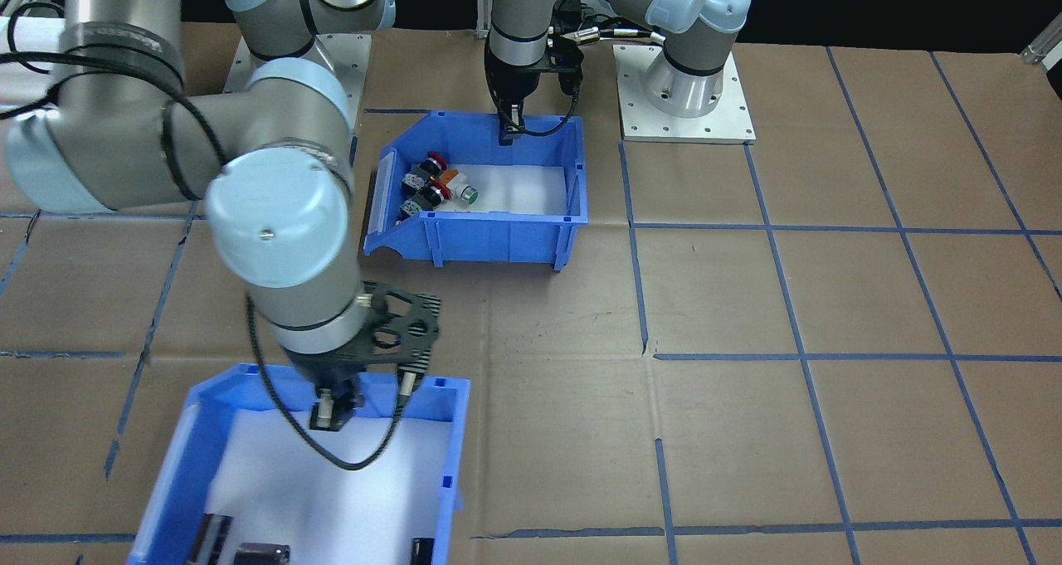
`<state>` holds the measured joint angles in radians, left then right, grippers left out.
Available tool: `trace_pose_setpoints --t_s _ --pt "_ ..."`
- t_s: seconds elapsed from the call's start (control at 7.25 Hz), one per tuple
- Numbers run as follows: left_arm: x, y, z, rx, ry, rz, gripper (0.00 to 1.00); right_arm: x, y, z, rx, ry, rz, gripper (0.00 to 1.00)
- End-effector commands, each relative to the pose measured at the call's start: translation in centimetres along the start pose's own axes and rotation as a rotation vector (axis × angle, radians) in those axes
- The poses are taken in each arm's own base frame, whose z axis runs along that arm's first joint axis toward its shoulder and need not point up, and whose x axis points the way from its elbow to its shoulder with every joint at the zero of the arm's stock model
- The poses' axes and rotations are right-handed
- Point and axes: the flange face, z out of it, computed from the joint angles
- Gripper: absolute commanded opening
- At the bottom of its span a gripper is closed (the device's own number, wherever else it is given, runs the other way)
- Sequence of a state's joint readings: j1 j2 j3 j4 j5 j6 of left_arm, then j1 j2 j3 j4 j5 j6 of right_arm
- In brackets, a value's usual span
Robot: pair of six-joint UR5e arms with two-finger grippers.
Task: Place button box in front
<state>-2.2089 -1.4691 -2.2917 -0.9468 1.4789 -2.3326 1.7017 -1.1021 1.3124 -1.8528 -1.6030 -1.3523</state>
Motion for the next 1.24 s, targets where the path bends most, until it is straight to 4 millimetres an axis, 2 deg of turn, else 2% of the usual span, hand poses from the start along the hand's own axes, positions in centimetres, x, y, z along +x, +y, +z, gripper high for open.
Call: trace_pose_setpoints --t_s 0.0,0.14,0.28,0.41,0.69,0.83,0.97,1.1 --pt "-0.5 0.3 -0.7 -0.047 -0.018 0.008 0.0 -0.8 12.5 -0.7 -0.014 -0.018 -0.038 0.09" --pt "0.0 0.3 -2.5 -0.07 0.021 0.016 0.0 -2.4 17.7 -0.3 -0.017 -0.042 -0.078 0.09" --pt "1.1 -0.1 -4.5 -0.048 0.099 0.053 0.0 -4.6 21.6 0.4 -0.009 -0.071 -0.1 0.1" --pt "3.4 -2.2 -6.2 0.004 0.176 0.09 0.0 -7.4 22.9 1.1 -0.005 -0.1 -0.14 0.1" --pt "10.4 -7.6 -8.8 0.012 0.217 0.101 0.0 -13.0 24.6 2.7 -0.017 -0.06 -0.14 0.1" --pt "14.0 -9.2 -10.1 -0.017 0.221 0.089 0.0 -14.9 25.6 3.7 -0.03 -0.024 -0.131 0.1" --pt "16.6 -9.2 -11.2 -0.092 0.218 0.13 0.0 -16.5 25.8 4.0 -0.041 0.008 -0.119 0.1" --pt "20.2 -9.4 -11.2 -0.174 0.197 0.12 0.0 -17.4 25.6 3.1 -0.052 0.035 -0.111 0.1"
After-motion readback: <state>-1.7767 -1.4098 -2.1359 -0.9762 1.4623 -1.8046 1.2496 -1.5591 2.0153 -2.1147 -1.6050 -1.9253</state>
